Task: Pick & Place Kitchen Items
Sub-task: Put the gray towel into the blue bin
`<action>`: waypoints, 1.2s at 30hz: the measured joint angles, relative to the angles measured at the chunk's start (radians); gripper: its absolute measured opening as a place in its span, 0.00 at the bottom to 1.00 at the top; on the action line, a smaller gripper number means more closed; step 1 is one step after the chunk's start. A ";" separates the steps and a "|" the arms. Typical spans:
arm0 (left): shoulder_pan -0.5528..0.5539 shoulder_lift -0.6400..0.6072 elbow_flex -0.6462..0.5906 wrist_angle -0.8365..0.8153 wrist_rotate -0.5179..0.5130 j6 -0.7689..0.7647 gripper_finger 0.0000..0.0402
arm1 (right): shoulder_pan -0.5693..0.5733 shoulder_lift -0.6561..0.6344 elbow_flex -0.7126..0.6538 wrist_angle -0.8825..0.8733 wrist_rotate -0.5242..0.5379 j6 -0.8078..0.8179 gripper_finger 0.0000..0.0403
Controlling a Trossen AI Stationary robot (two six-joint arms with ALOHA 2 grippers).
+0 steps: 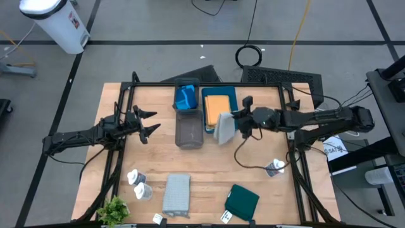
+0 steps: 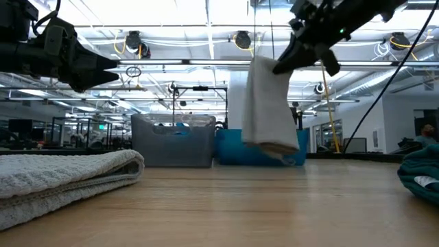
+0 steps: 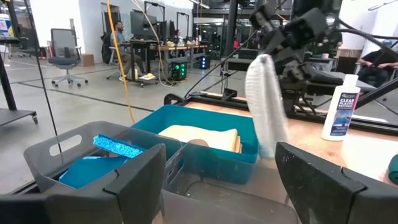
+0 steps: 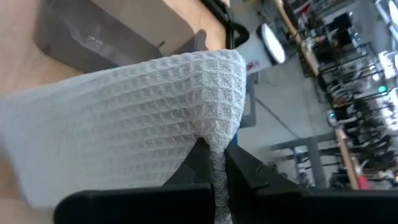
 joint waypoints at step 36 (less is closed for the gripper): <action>0.000 0.000 0.000 -0.001 0.000 0.000 0.77 | -0.423 0.447 0.000 0.452 -0.409 -0.217 0.00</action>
